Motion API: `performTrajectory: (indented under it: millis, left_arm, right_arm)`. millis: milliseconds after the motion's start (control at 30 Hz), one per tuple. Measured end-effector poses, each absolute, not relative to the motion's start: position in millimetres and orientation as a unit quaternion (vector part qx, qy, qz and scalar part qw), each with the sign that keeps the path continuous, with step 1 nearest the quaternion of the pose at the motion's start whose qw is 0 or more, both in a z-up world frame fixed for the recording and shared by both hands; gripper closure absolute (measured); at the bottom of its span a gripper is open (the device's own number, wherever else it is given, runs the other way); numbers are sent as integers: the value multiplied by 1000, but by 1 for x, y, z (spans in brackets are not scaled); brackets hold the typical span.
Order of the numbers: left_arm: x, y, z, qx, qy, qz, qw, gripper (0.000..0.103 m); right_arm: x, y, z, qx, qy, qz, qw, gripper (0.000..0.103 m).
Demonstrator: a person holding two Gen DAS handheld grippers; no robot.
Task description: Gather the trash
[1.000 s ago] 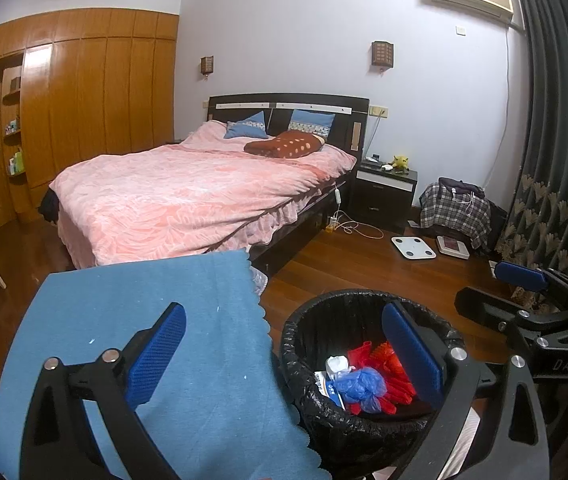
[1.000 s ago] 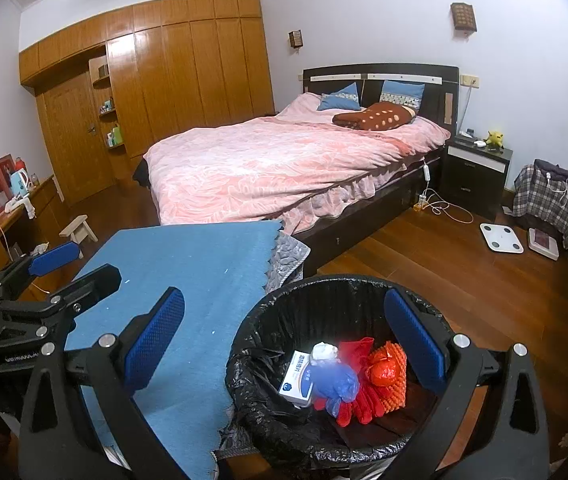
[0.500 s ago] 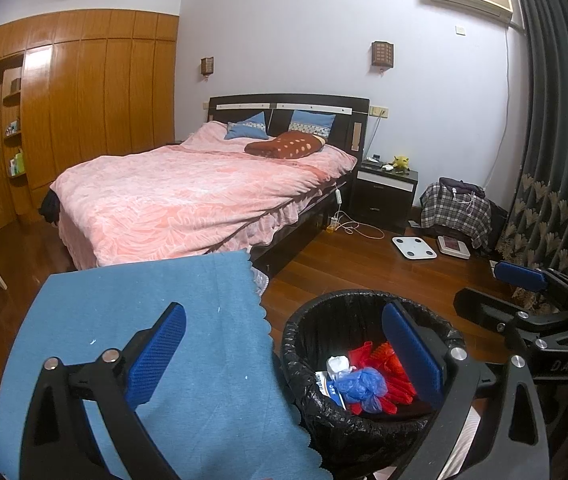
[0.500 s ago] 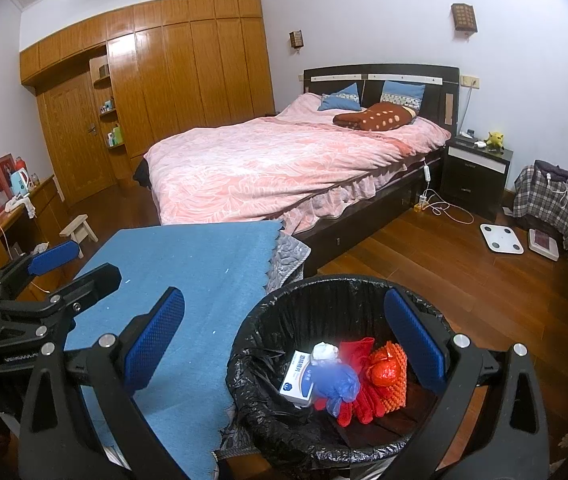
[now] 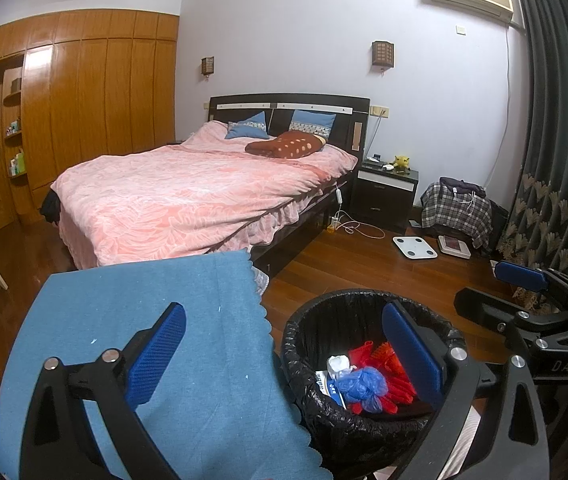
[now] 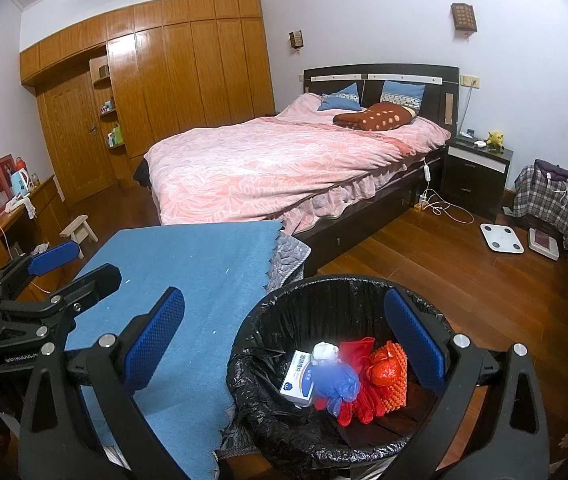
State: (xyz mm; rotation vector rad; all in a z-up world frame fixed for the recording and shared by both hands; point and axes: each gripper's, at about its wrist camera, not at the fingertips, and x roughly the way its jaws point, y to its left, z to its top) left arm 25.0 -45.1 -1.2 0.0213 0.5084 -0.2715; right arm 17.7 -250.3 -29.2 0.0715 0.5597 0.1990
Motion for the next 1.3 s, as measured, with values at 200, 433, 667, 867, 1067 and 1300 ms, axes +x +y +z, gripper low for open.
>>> performTrajectory:
  millis: [200, 433, 667, 867, 1067, 1300]
  left_arm:
    - [25, -45, -1, 11, 251, -134, 959, 6]
    - [25, -45, -1, 11, 251, -134, 959, 6]
    - [25, -46, -1, 11, 251, -134, 959, 6]
    - [25, -45, -1, 11, 252, -134, 958, 6]
    - [24, -44, 0, 10, 253, -134, 958, 6]
    - [24, -43, -4, 10, 255, -133, 958, 6]
  right_arm:
    - [18, -250, -29, 35, 276, 98, 955, 6]
    - [17, -251, -30, 35, 276, 98, 956, 6]
    - [17, -251, -29, 35, 276, 98, 956, 5]
    - [17, -251, -29, 35, 276, 98, 955, 6]
    - [17, -251, -29, 35, 276, 98, 955, 5]
    - [17, -248, -31, 36, 278, 98, 955, 6]
